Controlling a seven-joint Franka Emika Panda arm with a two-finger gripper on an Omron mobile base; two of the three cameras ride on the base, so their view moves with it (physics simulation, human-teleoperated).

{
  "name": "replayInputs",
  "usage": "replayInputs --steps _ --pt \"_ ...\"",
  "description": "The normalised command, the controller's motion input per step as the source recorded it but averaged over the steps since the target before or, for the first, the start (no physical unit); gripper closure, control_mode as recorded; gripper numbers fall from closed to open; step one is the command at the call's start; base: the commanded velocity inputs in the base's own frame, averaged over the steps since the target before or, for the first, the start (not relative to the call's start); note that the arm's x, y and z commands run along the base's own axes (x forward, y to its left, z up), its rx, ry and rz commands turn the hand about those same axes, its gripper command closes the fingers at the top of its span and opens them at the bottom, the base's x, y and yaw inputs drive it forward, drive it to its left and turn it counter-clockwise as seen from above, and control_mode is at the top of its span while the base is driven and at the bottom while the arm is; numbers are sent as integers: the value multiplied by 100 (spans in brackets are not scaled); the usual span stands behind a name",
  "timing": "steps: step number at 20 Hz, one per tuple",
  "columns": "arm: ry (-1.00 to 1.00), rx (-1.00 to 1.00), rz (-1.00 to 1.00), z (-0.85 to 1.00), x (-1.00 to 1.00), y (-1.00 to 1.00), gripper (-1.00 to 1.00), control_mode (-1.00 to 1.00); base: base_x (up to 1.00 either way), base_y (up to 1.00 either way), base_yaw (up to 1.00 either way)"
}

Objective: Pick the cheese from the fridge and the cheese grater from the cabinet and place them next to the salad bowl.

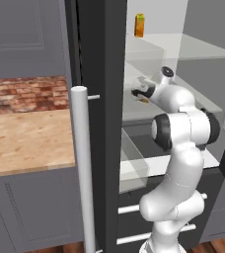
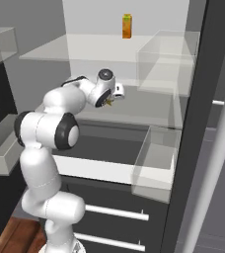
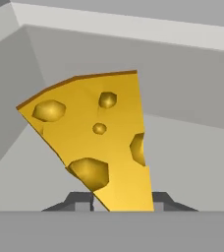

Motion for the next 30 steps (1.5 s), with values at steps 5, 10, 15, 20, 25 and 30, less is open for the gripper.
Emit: replayInputs --steps 5,10,15,20,25,30 --pt "-1 1 0 13 -59 0 100 -100 0 0 0" --pt "0 1 0 25 -64 0 100 -100 0 0 0" --pt "-3 1 -2 25 -68 0 100 -100 0 0 0" --pt "-4 0 -8 21 -67 0 100 -100 0 0 0" --pt "-9 1 -9 24 -63 1 100 -100 0 0 0" --pt "-3 6 -8 24 -62 0 100 -100 0 0 0"
